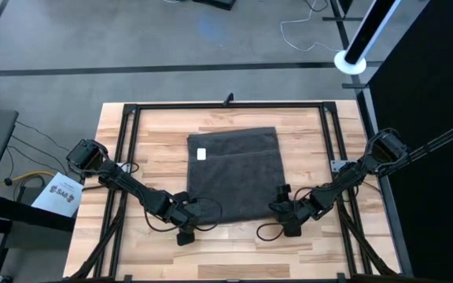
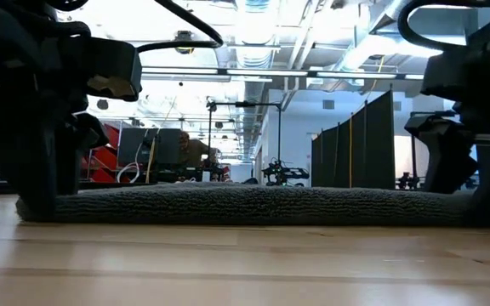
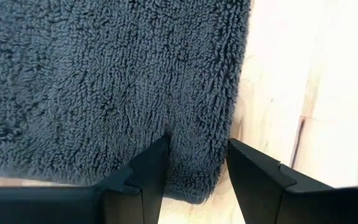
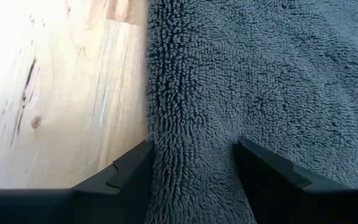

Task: Roll towel
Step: Roll the gray towel

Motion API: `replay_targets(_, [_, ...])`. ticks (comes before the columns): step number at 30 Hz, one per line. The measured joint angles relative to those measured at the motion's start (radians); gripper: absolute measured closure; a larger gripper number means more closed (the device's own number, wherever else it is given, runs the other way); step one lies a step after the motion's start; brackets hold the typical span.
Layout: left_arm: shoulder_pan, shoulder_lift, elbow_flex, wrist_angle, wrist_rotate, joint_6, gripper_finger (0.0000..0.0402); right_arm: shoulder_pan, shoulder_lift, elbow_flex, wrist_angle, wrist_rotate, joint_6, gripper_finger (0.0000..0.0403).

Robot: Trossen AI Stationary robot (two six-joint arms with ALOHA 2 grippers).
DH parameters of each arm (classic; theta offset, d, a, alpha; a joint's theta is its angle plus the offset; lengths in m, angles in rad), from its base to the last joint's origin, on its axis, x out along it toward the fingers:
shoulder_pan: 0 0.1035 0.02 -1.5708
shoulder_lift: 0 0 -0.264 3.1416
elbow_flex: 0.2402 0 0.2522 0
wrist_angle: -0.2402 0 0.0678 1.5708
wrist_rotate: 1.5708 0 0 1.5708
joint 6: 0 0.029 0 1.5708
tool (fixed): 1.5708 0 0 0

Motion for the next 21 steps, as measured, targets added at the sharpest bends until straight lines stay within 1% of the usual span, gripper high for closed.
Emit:
replay_targets(3, [0.000,0.000,0.001,-0.008,-0.001,-0.008,0.0261,0.012,-0.002,0.005,-0.012,-0.005,0.027,0.0220])
replay_targets(6, [0.000,-0.002,0.001,-0.026,-0.002,-0.044,0.0273,0.035,-0.002,0.030,-0.056,-0.006,0.021,0.0228])
replay_targets(10, [0.000,-0.002,0.002,-0.033,-0.004,-0.073,0.0286,0.060,-0.001,0.066,-0.132,-0.022,0.018,0.0229])
replay_targets(15, [-0.002,-0.002,0.001,-0.034,-0.004,-0.071,0.0290,0.082,0.001,0.071,-0.206,-0.015,0.060,0.0229])
replay_targets(18, [-0.007,-0.002,0.001,-0.035,-0.005,-0.064,0.0290,0.092,0.001,0.071,-0.220,-0.013,0.065,0.0244])
replay_targets(21, [-0.012,-0.002,0.000,-0.037,-0.005,-0.059,0.0287,0.100,0.001,0.071,-0.232,-0.012,0.066,0.0277])
